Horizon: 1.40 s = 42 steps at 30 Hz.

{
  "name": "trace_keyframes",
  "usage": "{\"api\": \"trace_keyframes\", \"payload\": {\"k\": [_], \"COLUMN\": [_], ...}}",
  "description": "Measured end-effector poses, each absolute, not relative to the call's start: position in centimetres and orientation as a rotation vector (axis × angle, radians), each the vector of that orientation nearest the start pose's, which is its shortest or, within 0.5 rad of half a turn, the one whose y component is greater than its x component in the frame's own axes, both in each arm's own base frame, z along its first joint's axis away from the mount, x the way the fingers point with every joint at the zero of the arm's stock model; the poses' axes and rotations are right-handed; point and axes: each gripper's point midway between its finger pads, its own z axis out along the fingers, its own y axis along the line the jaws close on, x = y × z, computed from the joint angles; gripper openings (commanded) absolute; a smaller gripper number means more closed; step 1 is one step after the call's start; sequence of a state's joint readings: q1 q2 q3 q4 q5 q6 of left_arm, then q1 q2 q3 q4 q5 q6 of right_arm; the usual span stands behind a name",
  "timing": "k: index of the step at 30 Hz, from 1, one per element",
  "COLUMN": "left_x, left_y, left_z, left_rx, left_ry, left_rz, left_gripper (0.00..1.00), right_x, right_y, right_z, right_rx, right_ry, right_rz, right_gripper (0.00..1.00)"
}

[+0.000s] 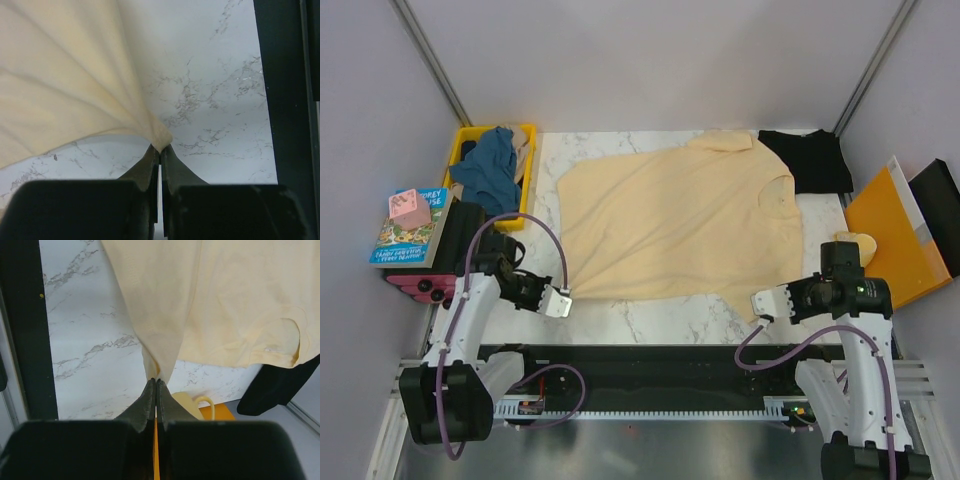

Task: Fold and stack the t-shirts
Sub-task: Fold the tshirt

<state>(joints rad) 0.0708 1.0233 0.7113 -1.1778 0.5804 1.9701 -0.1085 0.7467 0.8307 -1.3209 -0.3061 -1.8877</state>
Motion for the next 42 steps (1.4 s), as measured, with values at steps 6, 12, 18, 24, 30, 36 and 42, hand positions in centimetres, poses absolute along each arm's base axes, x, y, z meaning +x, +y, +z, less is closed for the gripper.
{"api": "trace_keyframes", "payload": {"k": [6, 12, 18, 24, 30, 36, 42], "left_x": [18.0, 19.4, 22.2, 23.6, 25.9, 29.8, 32.7], "left_y": [-5.1, -4.9, -4.8, -4.7, -4.5, -3.6, -3.1], "left_z": [6.8, 6.3, 8.0, 7.6, 7.6, 8.5, 8.6], "left_rx": [2.120, 2.120, 2.110, 2.110, 2.106, 2.114, 2.111], "left_ry": [1.460, 1.445, 1.409, 1.404, 1.388, 1.368, 1.351], "left_rz": [-0.266, -0.226, -0.154, -0.144, -0.106, 0.005, 0.065], "left_gripper": [0.02, 0.02, 0.02, 0.03, 0.02, 0.02, 0.02], "right_x": [16.1, 16.0, 21.0, 27.2, 32.6, 37.9, 42.7], "right_y": [-0.3, -0.3, -0.6, -1.5, -2.4, -3.8, -4.5], "right_z": [13.6, 12.4, 14.2, 14.0, 13.2, 13.2, 13.5], "right_rx": [-2.134, -2.101, -1.981, -1.901, -1.851, -1.794, -1.734], "right_ry": [1.626, 1.616, 1.566, 1.569, 1.566, 1.565, 1.526], "right_rz": [-0.206, -0.252, -0.397, -0.464, -0.531, -0.629, -0.711], "right_gripper": [0.00, 0.00, 0.00, 0.00, 0.00, 0.00, 0.00]}}
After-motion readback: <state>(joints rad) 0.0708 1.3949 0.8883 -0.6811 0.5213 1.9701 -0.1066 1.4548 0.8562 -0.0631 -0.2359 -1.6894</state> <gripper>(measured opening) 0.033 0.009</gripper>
